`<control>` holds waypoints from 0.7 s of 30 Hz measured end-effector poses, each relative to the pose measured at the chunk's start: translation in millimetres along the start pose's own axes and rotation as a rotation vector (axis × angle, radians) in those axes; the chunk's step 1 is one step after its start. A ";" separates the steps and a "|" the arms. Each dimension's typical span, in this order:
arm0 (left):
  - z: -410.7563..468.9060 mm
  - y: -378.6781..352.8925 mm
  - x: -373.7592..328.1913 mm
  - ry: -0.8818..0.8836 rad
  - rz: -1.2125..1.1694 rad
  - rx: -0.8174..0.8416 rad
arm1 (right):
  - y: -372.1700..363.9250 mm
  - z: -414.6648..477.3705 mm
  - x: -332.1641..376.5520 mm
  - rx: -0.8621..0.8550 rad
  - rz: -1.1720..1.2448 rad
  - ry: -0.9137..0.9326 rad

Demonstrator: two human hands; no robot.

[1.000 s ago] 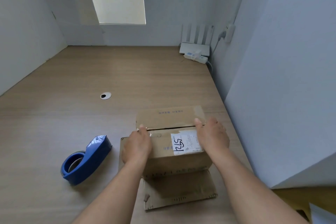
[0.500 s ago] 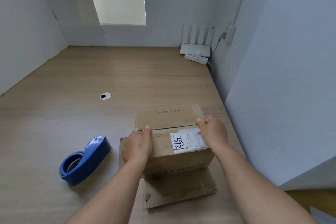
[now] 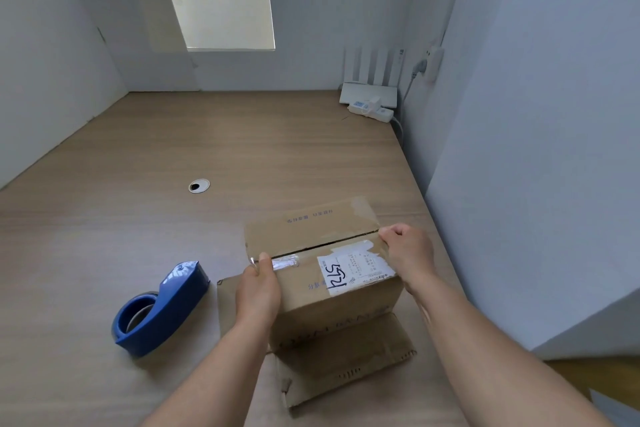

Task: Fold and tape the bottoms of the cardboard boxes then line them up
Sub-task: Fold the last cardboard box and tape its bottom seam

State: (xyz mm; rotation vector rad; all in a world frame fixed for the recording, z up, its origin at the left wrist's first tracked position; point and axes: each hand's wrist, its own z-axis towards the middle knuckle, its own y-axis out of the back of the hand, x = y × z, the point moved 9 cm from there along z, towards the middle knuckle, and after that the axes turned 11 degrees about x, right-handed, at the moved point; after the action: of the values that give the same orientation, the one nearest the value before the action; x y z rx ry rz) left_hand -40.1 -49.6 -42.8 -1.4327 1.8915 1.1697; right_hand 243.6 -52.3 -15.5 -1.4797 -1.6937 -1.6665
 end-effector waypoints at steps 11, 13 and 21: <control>-17.5 12.6 -17.6 -0.383 0.133 0.200 | 33.7 -21.0 -2.4 -0.188 -0.267 -0.146; -11.7 8.3 -20.8 -0.422 0.280 0.248 | 14.9 -26.0 -10.0 -0.049 -0.227 -0.145; -40.3 -42.1 -20.8 -0.563 0.733 0.241 | -17.2 -7.5 14.0 0.123 -0.208 -0.220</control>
State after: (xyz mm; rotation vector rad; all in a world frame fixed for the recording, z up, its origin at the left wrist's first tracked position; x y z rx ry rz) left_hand 10.7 -76.7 -19.8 -0.2029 2.0652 1.3935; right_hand 220.8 -49.0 -11.2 -1.5189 -2.0917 -1.5095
